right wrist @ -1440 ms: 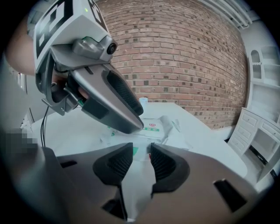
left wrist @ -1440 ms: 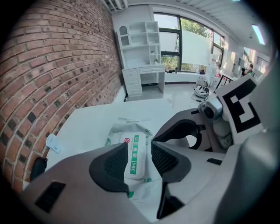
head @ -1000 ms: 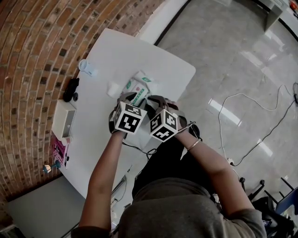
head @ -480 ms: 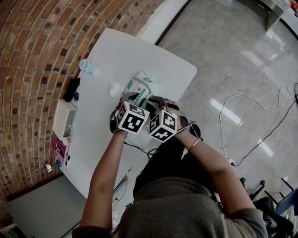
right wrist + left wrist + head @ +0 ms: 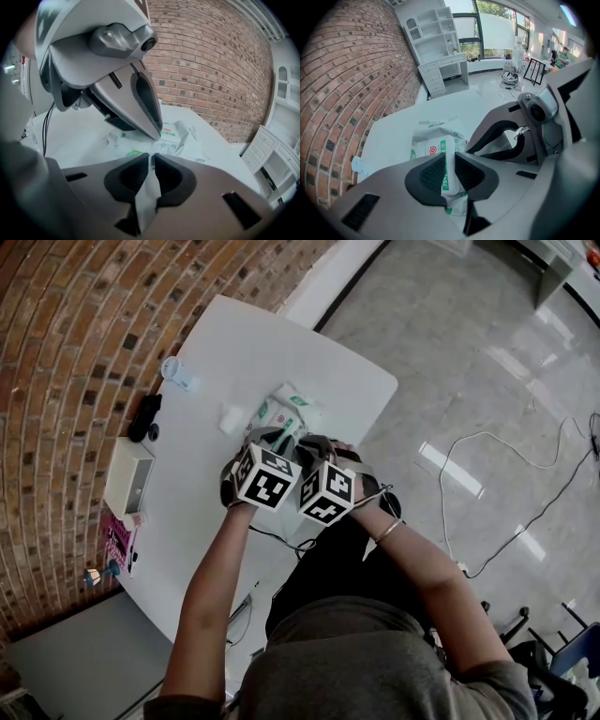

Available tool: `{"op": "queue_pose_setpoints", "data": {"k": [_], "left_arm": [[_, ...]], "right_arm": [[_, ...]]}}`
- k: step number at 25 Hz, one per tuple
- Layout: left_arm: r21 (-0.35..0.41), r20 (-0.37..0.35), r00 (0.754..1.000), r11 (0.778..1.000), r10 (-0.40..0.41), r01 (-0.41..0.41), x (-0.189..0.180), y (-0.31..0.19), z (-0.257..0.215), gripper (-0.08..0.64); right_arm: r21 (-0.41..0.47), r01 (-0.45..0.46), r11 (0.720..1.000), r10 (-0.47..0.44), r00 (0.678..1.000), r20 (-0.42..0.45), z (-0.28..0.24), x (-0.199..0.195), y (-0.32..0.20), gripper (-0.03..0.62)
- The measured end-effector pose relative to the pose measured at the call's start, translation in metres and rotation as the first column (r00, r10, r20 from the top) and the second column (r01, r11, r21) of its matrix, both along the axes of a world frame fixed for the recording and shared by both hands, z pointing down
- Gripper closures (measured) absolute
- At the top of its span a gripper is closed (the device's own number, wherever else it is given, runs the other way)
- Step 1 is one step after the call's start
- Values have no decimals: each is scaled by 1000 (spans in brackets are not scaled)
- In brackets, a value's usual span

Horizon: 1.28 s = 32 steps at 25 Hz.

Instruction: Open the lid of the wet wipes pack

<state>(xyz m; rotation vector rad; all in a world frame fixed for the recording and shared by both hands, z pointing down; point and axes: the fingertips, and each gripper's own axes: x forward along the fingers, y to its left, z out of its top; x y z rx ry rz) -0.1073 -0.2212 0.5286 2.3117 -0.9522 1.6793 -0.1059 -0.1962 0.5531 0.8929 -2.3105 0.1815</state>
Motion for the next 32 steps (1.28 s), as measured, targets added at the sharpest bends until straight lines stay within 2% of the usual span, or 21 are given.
{"op": "queue_pose_setpoints", "data": {"k": [6, 20, 26, 32], "left_arm": [[-19, -46, 998, 999, -33, 32, -1, -1, -4, 499], [-83, -162, 984, 994, -79, 66, -2, -5, -6, 499], [-2, -186, 978, 995, -95, 96, -24, -28, -37, 529], [-12, -218, 961, 985, -170, 171, -44, -47, -41, 531]], "right_arm": [[4, 9, 1000, -9, 998, -57, 5, 0, 0, 584], [-4, 5, 1000, -5, 997, -82, 7, 1, -1, 586], [18, 3, 1000, -1, 994, -111, 10, 2, -1, 586], [11, 4, 1000, -3, 994, -107, 10, 1, 0, 586]]}}
